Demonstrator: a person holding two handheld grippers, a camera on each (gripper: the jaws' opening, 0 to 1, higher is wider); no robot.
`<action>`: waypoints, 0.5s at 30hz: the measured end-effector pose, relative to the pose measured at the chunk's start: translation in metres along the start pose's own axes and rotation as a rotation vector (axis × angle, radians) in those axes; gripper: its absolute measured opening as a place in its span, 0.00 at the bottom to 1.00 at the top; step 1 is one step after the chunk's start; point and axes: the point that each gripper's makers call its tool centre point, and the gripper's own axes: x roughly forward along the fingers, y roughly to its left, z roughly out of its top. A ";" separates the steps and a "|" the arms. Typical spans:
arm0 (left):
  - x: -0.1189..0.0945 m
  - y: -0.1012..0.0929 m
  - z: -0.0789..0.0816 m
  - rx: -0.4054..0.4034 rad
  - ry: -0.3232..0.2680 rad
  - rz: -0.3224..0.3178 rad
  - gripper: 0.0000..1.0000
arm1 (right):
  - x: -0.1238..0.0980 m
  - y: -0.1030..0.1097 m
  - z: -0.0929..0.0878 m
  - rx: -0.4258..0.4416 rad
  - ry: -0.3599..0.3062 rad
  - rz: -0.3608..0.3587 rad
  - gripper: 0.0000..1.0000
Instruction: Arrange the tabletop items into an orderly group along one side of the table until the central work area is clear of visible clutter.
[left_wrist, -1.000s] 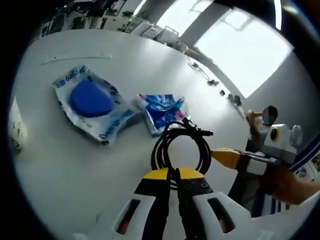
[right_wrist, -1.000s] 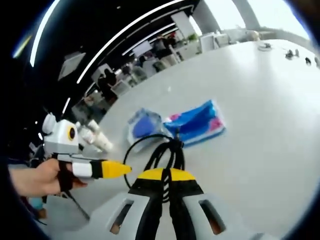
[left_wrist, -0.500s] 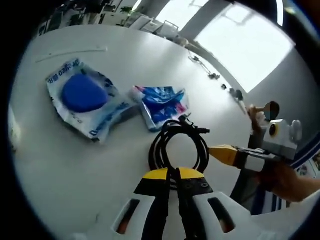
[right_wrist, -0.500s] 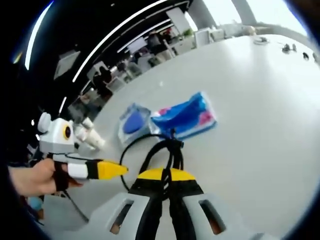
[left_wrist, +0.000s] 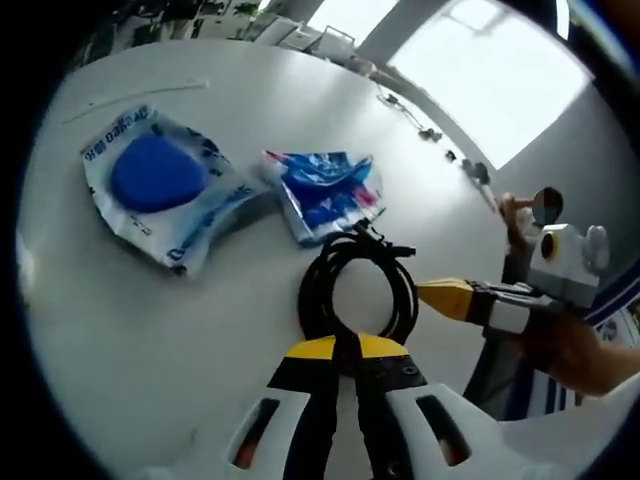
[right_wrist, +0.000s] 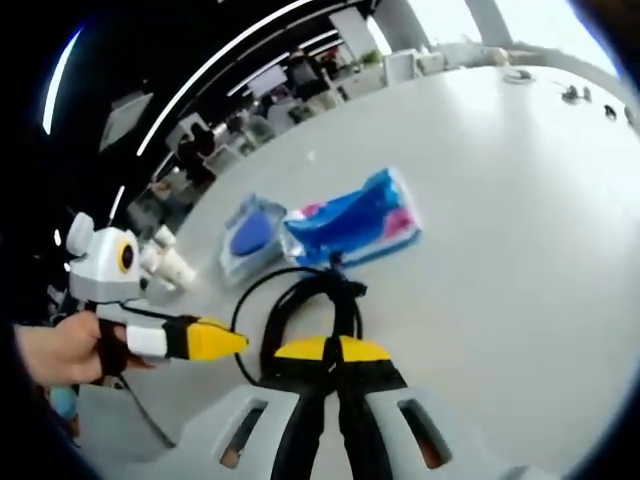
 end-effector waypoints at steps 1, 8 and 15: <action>0.001 0.000 -0.001 0.002 0.006 0.000 0.01 | 0.000 -0.002 -0.002 0.004 0.003 -0.006 0.00; 0.005 0.004 -0.004 -0.008 0.017 0.019 0.01 | 0.000 -0.007 -0.006 0.013 0.009 -0.012 0.00; 0.009 0.006 -0.005 -0.005 0.031 0.032 0.01 | 0.001 -0.011 -0.009 0.018 0.013 -0.025 0.00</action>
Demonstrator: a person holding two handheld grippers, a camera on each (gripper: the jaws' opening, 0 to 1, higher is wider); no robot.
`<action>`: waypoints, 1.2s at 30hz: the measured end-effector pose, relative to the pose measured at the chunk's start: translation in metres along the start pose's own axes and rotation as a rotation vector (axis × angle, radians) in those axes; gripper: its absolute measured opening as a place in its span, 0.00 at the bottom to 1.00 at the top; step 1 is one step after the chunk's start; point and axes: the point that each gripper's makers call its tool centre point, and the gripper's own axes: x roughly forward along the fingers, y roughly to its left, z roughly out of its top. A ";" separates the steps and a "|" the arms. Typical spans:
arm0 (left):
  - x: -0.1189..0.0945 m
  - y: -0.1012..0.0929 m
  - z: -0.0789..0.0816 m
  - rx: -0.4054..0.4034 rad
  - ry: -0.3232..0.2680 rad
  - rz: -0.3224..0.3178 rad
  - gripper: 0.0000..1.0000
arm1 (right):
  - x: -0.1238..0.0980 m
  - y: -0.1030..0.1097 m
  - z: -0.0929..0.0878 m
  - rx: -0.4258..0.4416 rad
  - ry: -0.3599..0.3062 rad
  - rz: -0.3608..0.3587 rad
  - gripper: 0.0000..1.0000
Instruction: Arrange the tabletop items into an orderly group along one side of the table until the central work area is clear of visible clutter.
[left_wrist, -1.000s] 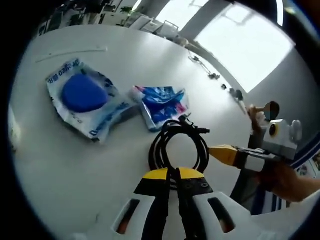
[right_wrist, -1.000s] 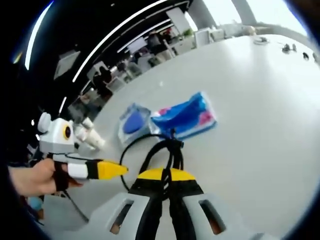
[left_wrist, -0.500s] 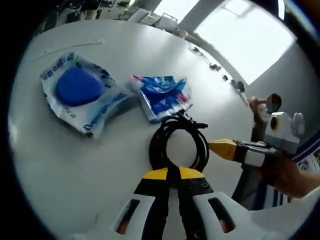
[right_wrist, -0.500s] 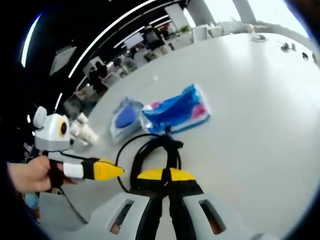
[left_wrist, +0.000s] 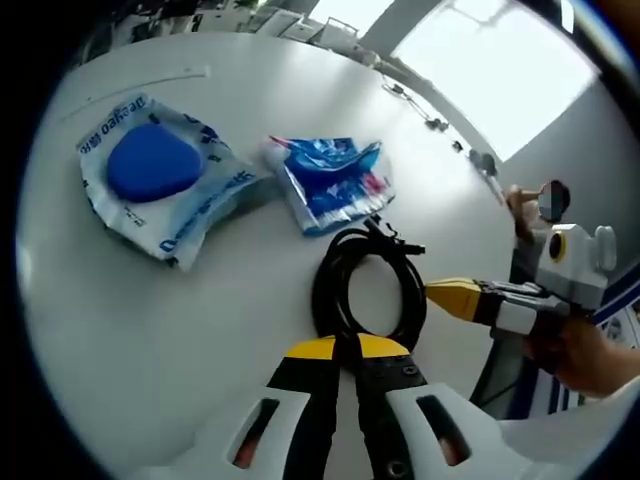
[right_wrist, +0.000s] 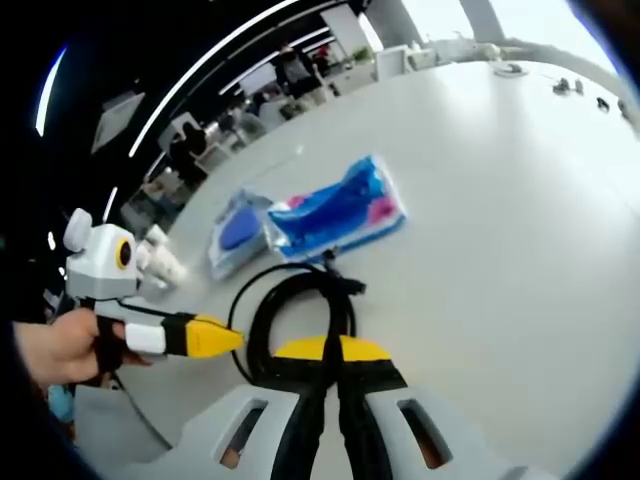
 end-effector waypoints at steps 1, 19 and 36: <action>0.001 0.001 -0.001 0.001 0.003 0.005 0.01 | 0.000 0.000 0.000 0.001 0.001 0.000 0.00; 0.005 0.004 -0.002 0.002 -0.007 0.025 0.01 | 0.003 -0.006 -0.005 -0.013 0.014 -0.014 0.00; 0.002 -0.004 0.001 0.057 -0.027 0.031 0.21 | 0.001 -0.003 -0.003 -0.080 0.030 -0.011 0.01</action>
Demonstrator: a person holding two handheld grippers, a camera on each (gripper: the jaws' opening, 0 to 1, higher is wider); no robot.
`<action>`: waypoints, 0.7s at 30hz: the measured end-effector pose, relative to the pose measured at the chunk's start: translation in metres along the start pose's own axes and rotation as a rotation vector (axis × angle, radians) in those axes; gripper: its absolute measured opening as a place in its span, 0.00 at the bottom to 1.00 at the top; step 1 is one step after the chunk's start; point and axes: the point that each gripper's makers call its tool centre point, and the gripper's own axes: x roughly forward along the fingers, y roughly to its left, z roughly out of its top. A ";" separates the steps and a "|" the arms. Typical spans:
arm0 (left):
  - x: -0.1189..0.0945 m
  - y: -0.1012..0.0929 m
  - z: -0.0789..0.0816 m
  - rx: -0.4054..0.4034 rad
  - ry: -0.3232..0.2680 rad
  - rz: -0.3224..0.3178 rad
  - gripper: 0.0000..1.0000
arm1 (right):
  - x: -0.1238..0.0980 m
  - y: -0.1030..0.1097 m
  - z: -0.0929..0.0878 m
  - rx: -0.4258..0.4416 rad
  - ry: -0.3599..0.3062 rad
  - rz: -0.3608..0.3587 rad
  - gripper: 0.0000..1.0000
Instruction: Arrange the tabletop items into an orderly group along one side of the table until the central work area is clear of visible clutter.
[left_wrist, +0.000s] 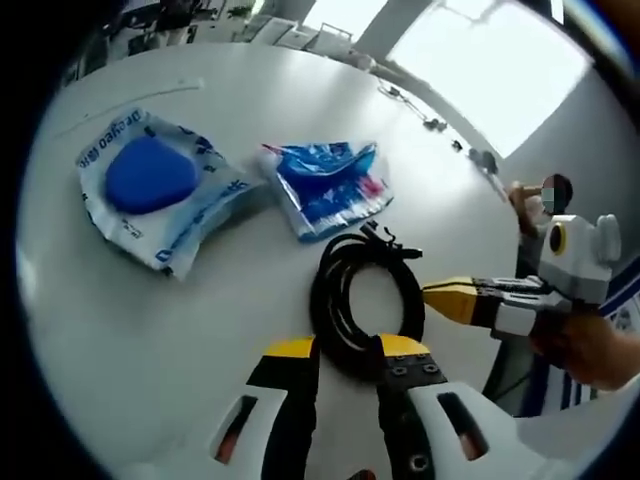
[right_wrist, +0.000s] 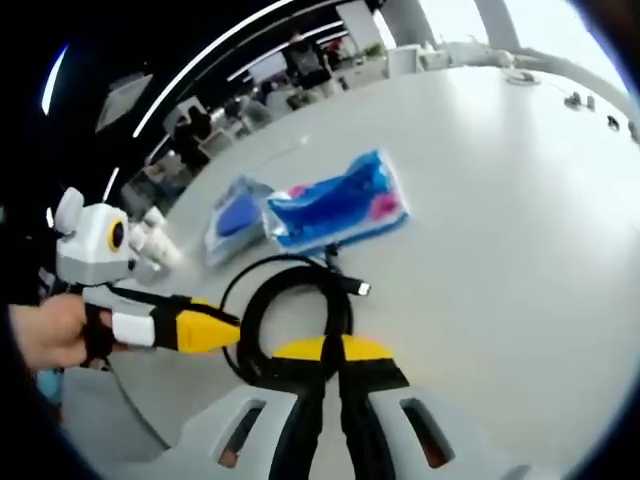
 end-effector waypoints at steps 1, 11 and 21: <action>-0.001 0.001 0.000 0.008 -0.006 0.006 0.26 | -0.001 0.001 0.002 -0.006 -0.009 -0.003 0.03; -0.014 0.006 0.005 0.072 -0.049 0.040 0.59 | 0.001 0.016 0.008 -0.084 -0.018 0.013 0.42; -0.029 0.021 0.006 0.078 -0.059 0.087 0.76 | 0.000 0.027 0.008 -0.134 -0.009 0.022 0.55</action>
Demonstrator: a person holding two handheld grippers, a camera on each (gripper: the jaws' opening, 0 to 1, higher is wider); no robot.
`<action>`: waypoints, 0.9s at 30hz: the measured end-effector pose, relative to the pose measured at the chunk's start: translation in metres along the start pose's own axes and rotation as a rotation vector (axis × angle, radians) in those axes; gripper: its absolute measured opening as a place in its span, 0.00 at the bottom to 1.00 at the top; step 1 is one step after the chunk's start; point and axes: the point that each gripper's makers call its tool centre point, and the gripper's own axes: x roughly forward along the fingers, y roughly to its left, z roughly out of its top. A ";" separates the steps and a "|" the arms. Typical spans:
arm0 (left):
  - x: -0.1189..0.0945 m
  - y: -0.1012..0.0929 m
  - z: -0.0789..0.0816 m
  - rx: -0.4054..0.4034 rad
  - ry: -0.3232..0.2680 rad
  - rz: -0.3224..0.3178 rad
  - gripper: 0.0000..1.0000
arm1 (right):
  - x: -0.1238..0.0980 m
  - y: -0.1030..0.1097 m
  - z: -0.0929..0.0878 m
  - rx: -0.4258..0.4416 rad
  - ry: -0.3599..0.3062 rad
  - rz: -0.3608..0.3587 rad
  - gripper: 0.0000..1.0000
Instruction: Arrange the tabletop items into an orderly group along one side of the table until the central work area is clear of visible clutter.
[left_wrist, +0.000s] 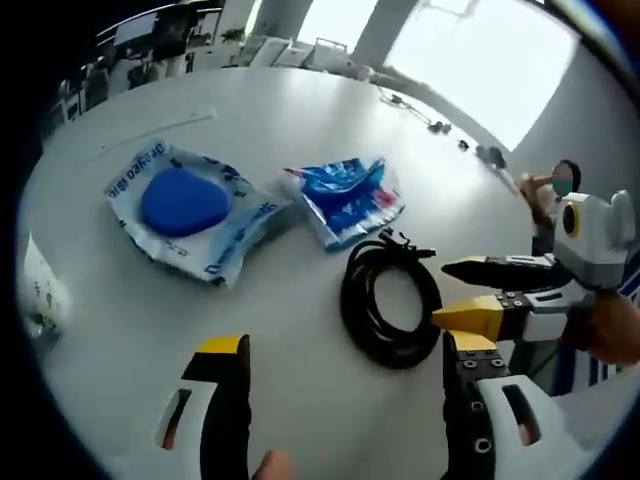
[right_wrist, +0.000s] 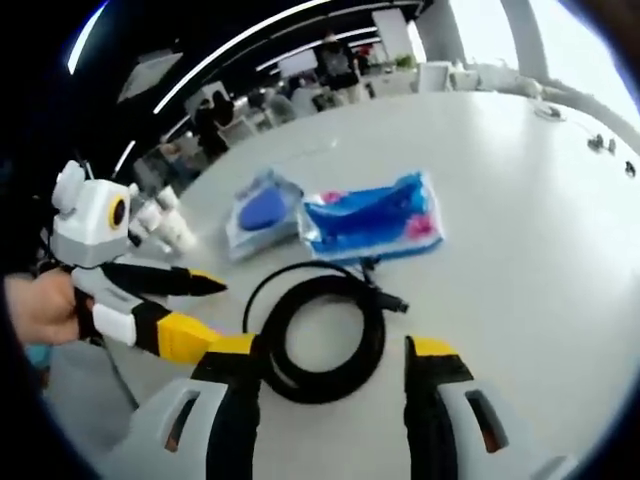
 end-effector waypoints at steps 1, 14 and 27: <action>-0.001 0.001 0.001 -0.001 -0.004 0.001 0.75 | 0.001 0.001 -0.001 0.003 0.007 0.004 0.55; -0.005 0.005 -0.004 0.003 0.022 -0.016 0.71 | 0.002 0.002 0.001 0.014 0.023 -0.011 0.53; -0.013 0.023 -0.002 -0.008 0.016 0.013 0.70 | 0.007 0.015 0.011 0.028 0.000 0.013 0.52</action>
